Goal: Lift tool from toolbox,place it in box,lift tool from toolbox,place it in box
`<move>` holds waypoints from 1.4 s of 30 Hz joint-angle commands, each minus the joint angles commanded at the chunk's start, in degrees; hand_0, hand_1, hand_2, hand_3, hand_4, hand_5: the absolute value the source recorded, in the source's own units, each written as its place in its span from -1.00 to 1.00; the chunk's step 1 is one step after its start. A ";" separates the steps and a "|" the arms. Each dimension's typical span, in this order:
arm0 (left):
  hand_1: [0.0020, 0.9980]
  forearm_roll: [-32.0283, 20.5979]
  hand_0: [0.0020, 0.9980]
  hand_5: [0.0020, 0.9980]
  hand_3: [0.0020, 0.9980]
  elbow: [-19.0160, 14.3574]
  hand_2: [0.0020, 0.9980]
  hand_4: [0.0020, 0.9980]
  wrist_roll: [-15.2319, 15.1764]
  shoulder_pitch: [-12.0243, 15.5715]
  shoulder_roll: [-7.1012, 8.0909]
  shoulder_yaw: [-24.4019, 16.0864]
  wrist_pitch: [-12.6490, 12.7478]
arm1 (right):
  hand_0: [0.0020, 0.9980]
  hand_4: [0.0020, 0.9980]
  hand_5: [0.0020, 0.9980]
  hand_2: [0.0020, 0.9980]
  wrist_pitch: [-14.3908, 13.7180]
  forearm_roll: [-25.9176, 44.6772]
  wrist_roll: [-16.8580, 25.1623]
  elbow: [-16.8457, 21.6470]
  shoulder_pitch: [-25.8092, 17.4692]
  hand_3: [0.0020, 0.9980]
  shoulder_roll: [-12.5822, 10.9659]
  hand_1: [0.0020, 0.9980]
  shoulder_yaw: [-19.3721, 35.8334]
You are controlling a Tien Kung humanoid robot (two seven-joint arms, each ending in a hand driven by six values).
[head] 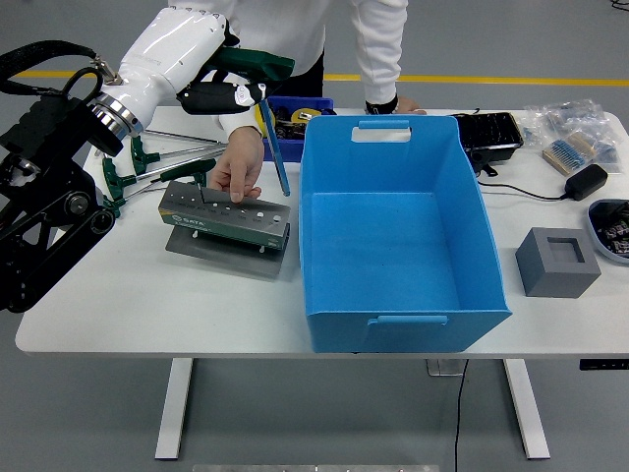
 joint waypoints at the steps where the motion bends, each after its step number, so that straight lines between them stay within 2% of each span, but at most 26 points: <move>1: -1.00 -0.09 -0.67 0.42 -0.96 -0.18 -0.99 0.38 0.05 0.01 0.11 -0.08 -0.10 | 0.36 0.59 0.44 0.43 0.01 0.03 0.01 0.00 0.00 0.12 -0.01 0.28 -0.01; 12: -1.00 -1.75 -0.67 0.43 -0.96 -3.02 -0.99 0.39 0.60 -0.89 -0.21 0.95 -0.55 | 0.36 0.59 0.44 0.43 -0.03 0.19 0.07 -0.02 0.02 0.12 -0.06 0.28 -0.04; 16: -1.00 -2.42 -0.67 0.43 -0.96 -4.41 -0.99 0.39 0.84 -1.57 -0.92 2.56 -0.54 | 0.36 0.59 0.44 0.43 -0.06 0.10 0.02 -0.01 0.02 0.12 -0.04 0.28 0.06; 20: -1.00 -3.42 -0.67 0.43 -0.96 -5.05 -0.99 0.39 0.85 -2.71 -2.11 5.85 -0.50 | 0.36 0.59 0.44 0.43 -0.10 -0.42 -0.12 0.01 0.09 0.13 -0.04 0.28 0.33; 26: -1.00 -4.90 -0.67 0.43 -0.96 -3.61 -0.99 0.39 0.49 -4.47 -4.95 11.83 -0.17 | 0.36 0.59 0.44 0.43 -0.09 -0.57 -0.16 0.06 0.11 0.12 -0.08 0.28 0.38; 31: -1.00 -6.00 -0.67 0.44 -0.96 0.24 -0.99 0.40 -0.43 -5.68 -8.35 16.28 0.58 | 0.36 0.59 0.44 0.43 -0.11 -0.93 -0.23 0.12 0.17 0.13 -0.14 0.28 0.48; 35: -1.00 -7.02 -0.67 0.44 -0.96 2.92 -0.99 0.40 -1.19 -6.05 -10.53 19.18 1.05 | 0.36 0.59 0.44 0.43 -0.12 -0.87 -0.18 0.17 0.20 0.13 -0.21 0.28 0.43; 36: -0.94 -7.30 -0.59 0.43 -0.84 3.39 -0.86 0.43 -1.32 -6.12 -10.90 19.76 1.06 | 0.36 0.59 0.44 0.43 -0.13 -0.83 -0.16 0.18 0.21 0.13 -0.22 0.28 0.41; 38: -0.94 -8.04 -0.59 0.43 -0.84 4.19 -0.86 0.43 -1.37 -6.26 -11.61 21.16 0.69 | 0.36 0.59 0.44 0.43 -0.15 -0.72 -0.12 0.19 0.19 0.13 -0.21 0.28 0.36; 41: -0.94 -9.95 -0.59 0.43 -0.84 5.31 -0.86 0.43 -0.24 -6.72 -12.34 23.63 -1.16 | 0.36 0.59 0.44 0.43 -0.15 -0.88 -0.16 0.23 0.18 0.13 -0.25 0.28 0.43; 42: -0.47 -10.84 -0.35 0.66 -0.09 5.70 -0.37 0.72 -0.06 -6.88 -12.50 24.39 -1.58 | 0.36 0.60 0.44 0.43 -0.15 -1.01 -0.19 0.24 0.19 0.12 -0.27 0.28 0.47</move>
